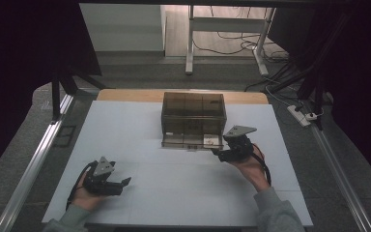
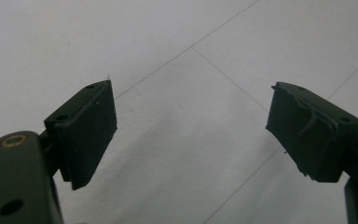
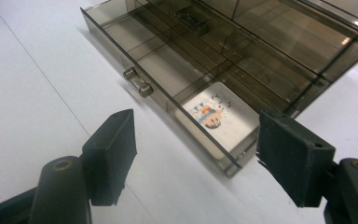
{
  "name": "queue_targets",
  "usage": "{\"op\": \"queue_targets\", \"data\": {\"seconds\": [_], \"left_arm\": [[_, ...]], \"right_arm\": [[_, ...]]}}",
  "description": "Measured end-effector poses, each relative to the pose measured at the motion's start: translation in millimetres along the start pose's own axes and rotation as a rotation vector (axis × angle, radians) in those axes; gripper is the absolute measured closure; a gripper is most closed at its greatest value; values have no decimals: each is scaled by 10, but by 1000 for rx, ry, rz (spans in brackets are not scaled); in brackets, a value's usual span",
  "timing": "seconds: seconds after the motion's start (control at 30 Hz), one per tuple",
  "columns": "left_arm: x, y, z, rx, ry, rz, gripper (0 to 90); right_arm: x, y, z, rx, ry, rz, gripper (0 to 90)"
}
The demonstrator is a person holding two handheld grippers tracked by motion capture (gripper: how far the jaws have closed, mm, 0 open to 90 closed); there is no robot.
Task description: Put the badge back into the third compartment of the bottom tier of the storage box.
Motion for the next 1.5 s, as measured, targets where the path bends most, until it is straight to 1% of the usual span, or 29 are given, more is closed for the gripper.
{"op": "queue_targets", "data": {"seconds": [0.03, 0.1, 0.2, 0.3, 0.47, 0.53, 0.67, 0.7, 0.73, 0.8, 0.87, 0.93, 1.07, 1.1, 1.13, 1.23, 1.27, 1.4, 1.5], "left_arm": [[1, 0, 0, -1, 1, 0, 160], [1, -2, 0, 0, 1, 1, 160], [3, -5, 2, 2, 3, 3, 160], [4, -8, 1, 3, 3, 5, 160], [5, -17, -1, 8, 2, 8, 162], [7, -21, -4, 9, 2, 9, 162], [9, -23, -6, 12, 1, 10, 163], [8, -25, -6, 13, 1, 10, 163], [9, -26, -5, 13, 1, 11, 163], [10, -28, -6, 13, 4, 15, 164], [10, -31, -5, 14, 4, 16, 164], [11, -33, -5, 14, 5, 15, 164], [13, -36, -3, 14, 6, 15, 165], [13, -37, -4, 14, 6, 16, 165], [13, -38, -4, 14, 6, 16, 165], [15, -40, -3, 14, 7, 17, 165], [14, -41, -1, 16, 6, 18, 165], [20, -44, 3, 15, 12, 19, 165], [21, -45, 5, 15, 13, 21, 166]], "right_arm": [[9, -11, -16, 0, 1, -6, 280], [8, -16, -44, 0, -17, -2, 281], [34, -18, -80, 4, -23, -5, 281], [83, -7, -102, 2, -22, -6, 281], [146, 19, -154, -1, -31, 9, 280], [175, 33, -178, 2, -36, 2, 280], [285, 37, -247, 21, -32, -19, 278], [341, 27, -285, 22, -43, -9, 278], [341, 27, -285, 22, -43, -9, 278], [399, 14, -332, 23, -48, -3, 279], [449, 20, -366, 12, -59, 12, 279], [501, 23, -390, 9, -60, 9, 277], [613, 7, -437, 11, -52, 14, 272], [677, -14, -458, 10, -46, 13, 270], [677, -14, -458, 10, -46, 13, 270], [825, -64, -500, 14, -32, 31, 271], [825, -64, -500, 14, -32, 31, 271], [929, -66, -540, 2, -33, 56, 271], [977, -51, -565, 0, -36, 54, 271]]}}
Point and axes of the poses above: each handheld gripper's, and its own axes: z roughly forward along the jaws, x roughly out of its underside, y roughly to its left, the point moved 10 cm from there along z, roughly forward along the jaws
